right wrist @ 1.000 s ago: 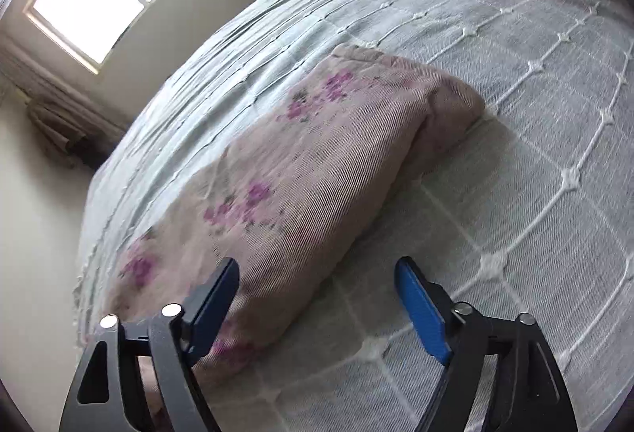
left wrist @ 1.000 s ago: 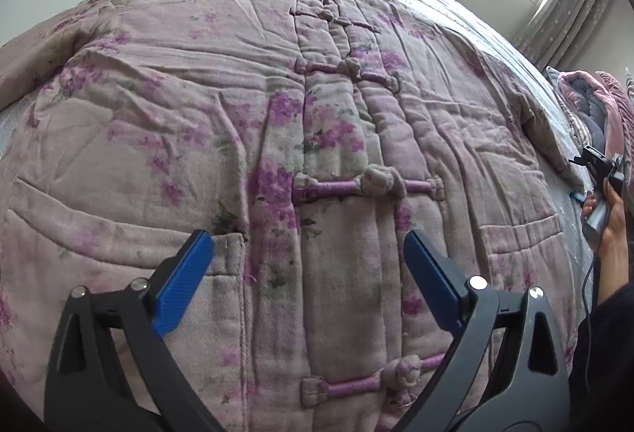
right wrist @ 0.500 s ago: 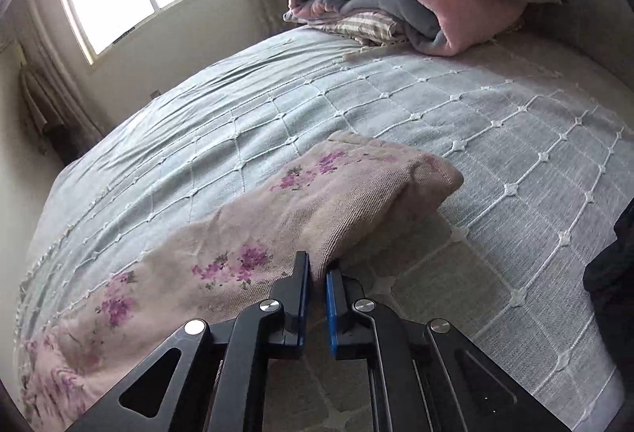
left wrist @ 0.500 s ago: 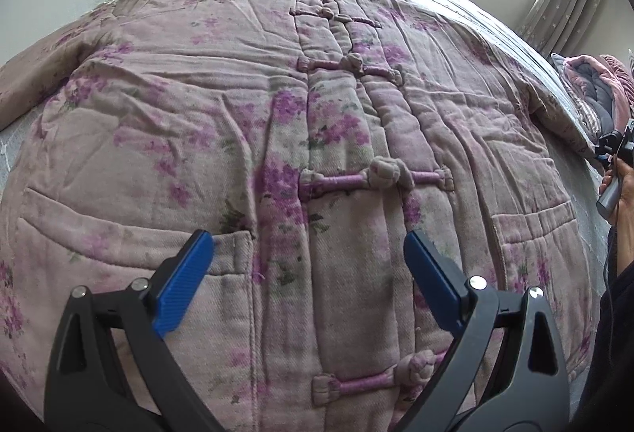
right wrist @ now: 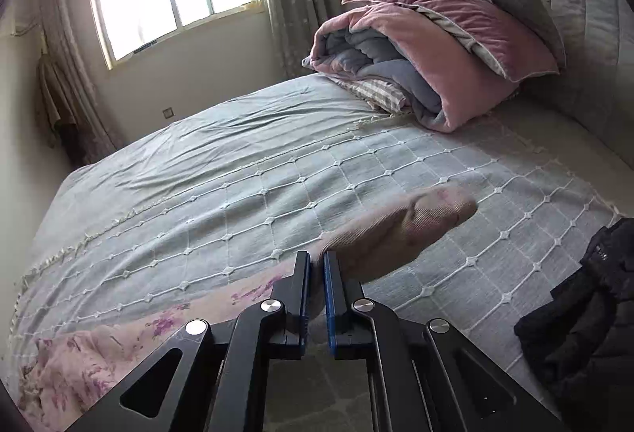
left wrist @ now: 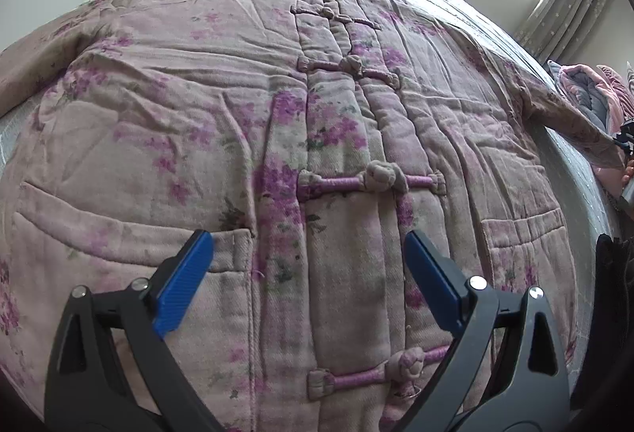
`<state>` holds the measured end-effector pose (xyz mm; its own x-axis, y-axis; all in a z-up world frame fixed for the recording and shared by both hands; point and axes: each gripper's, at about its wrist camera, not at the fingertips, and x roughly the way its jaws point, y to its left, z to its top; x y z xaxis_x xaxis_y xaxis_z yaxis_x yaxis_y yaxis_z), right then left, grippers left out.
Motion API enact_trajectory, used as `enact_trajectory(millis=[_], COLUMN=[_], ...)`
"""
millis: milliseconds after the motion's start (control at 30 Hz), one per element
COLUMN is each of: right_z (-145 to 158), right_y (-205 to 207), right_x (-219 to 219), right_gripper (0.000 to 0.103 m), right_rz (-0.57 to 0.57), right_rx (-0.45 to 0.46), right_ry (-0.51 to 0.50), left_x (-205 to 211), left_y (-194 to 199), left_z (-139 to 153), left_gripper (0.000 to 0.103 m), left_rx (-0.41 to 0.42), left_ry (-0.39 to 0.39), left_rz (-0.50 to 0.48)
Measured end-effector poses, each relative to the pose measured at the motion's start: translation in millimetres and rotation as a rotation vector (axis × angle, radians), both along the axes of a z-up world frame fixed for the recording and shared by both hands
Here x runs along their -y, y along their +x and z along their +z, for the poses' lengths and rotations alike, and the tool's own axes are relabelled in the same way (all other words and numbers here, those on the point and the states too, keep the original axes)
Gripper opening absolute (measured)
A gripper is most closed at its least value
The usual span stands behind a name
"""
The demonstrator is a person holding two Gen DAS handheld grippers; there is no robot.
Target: Fold large clothes
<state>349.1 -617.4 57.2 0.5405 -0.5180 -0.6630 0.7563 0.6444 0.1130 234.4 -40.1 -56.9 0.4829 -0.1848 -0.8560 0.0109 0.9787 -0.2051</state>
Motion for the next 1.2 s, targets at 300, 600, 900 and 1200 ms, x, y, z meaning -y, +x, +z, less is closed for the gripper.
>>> enact_trajectory(millis=[300, 600, 900, 1200], right_z=[-11, -143, -141, -33], right_y=[3, -43, -38, -28], right_x=[-23, 37, 54, -17], right_gripper=[0.021, 0.088, 0.027, 0.012], right_rz=[0.162, -0.070, -0.085, -0.021], right_rx=[0.040, 0.028, 0.021, -0.046], right_ry=[0.236, 0.515, 0.376, 0.008], left_x=[-7, -5, 6, -13], left_y=[2, 1, -3, 2], left_z=[0, -1, -2, 7], left_gripper=[0.097, 0.097, 0.097, 0.097], left_rx=[0.013, 0.008, 0.037, 0.020], left_ry=[-0.016, -0.012, 0.034, -0.033], left_rz=[0.012, -0.003, -0.010, -0.004])
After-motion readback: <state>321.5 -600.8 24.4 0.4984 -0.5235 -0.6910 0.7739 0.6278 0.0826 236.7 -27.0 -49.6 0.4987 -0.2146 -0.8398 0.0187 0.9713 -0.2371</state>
